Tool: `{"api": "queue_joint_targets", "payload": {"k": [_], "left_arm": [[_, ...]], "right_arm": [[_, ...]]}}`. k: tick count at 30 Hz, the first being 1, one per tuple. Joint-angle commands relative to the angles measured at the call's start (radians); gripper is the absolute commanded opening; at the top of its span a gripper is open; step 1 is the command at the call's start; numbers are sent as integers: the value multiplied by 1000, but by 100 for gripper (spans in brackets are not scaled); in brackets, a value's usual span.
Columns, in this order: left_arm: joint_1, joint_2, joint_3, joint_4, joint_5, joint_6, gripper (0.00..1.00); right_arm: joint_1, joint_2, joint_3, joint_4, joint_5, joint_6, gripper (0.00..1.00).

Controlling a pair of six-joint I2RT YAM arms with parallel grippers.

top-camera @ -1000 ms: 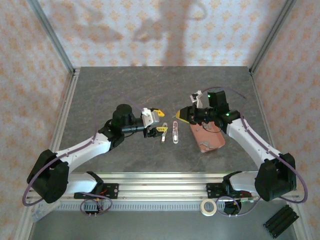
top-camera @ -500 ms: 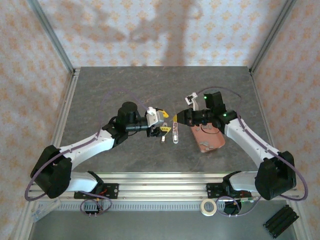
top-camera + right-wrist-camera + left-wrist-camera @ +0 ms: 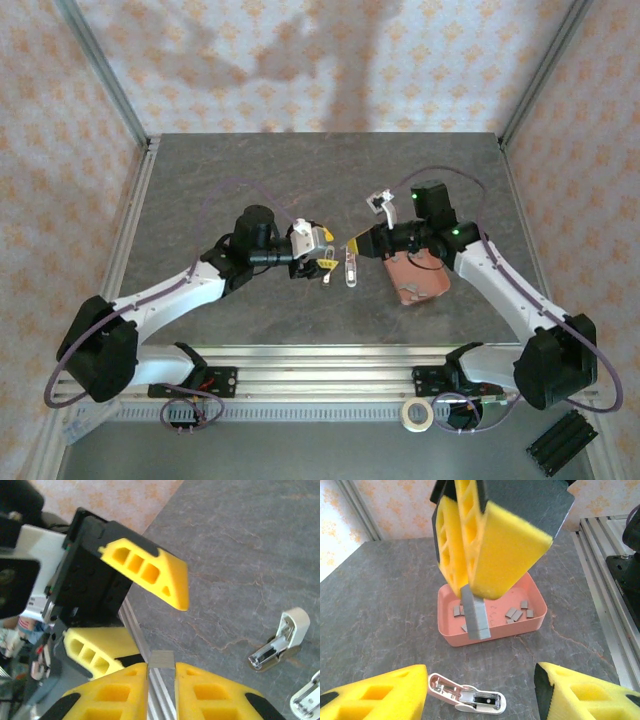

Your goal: Load the staples into the stapler

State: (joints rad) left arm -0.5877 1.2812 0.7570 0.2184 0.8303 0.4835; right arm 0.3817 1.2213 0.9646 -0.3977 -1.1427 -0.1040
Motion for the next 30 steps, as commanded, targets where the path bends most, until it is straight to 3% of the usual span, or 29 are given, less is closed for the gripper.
{"api": "queue_joint_targets", "payload": {"k": [1, 7, 14, 30], "left_arm": [[-6, -28, 18, -34, 15, 42, 59], [-6, -13, 46, -39, 78, 10, 59], [-6, 25, 94, -34, 179, -77, 59], [-6, 124, 144, 53, 385, -279, 50]], "right_arm": [[4, -17, 59, -60, -53, -199, 19], [3, 37, 143, -237, -78, -421, 18], [3, 57, 185, -306, -86, -526, 17], [4, 79, 229, -368, -96, -612, 17]]}}
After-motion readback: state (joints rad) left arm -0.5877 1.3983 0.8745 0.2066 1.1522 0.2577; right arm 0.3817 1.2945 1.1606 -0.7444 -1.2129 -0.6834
